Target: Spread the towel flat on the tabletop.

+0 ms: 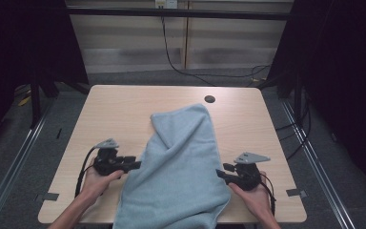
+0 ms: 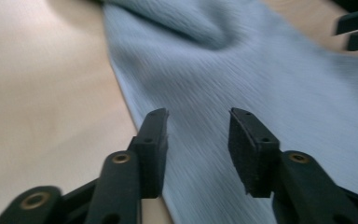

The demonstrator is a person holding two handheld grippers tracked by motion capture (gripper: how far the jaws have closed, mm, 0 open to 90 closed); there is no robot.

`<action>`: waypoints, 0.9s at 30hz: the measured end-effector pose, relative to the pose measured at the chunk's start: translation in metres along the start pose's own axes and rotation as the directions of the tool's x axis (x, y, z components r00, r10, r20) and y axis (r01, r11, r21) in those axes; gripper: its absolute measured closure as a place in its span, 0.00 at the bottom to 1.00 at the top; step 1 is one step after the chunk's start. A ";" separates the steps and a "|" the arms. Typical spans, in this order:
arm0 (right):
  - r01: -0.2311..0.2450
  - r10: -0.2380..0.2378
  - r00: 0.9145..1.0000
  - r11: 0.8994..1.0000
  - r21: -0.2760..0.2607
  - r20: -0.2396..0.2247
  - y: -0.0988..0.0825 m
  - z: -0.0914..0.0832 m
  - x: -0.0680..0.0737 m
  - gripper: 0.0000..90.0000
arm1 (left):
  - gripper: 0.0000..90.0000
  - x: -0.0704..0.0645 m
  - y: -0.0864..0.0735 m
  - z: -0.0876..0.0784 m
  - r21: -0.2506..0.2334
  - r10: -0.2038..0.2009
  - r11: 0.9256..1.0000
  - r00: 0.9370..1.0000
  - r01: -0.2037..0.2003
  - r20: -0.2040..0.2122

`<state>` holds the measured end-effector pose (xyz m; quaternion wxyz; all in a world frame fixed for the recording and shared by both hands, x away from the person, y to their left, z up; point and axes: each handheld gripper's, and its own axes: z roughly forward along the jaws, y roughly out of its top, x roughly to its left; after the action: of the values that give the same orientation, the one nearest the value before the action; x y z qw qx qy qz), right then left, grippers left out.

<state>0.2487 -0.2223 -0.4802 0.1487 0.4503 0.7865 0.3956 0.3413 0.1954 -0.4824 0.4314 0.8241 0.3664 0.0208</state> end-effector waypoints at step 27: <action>0.142 -0.144 0.989 0.988 0.065 0.041 0.045 0.089 0.006 0.95 | 1.00 -0.030 -0.053 -0.017 0.081 0.057 0.995 0.997 -0.062 0.056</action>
<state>0.3247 -0.1609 -0.5023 0.1807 0.4061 0.8250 0.3489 0.2820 0.2078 -0.5020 0.4058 0.8521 0.3306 -0.0037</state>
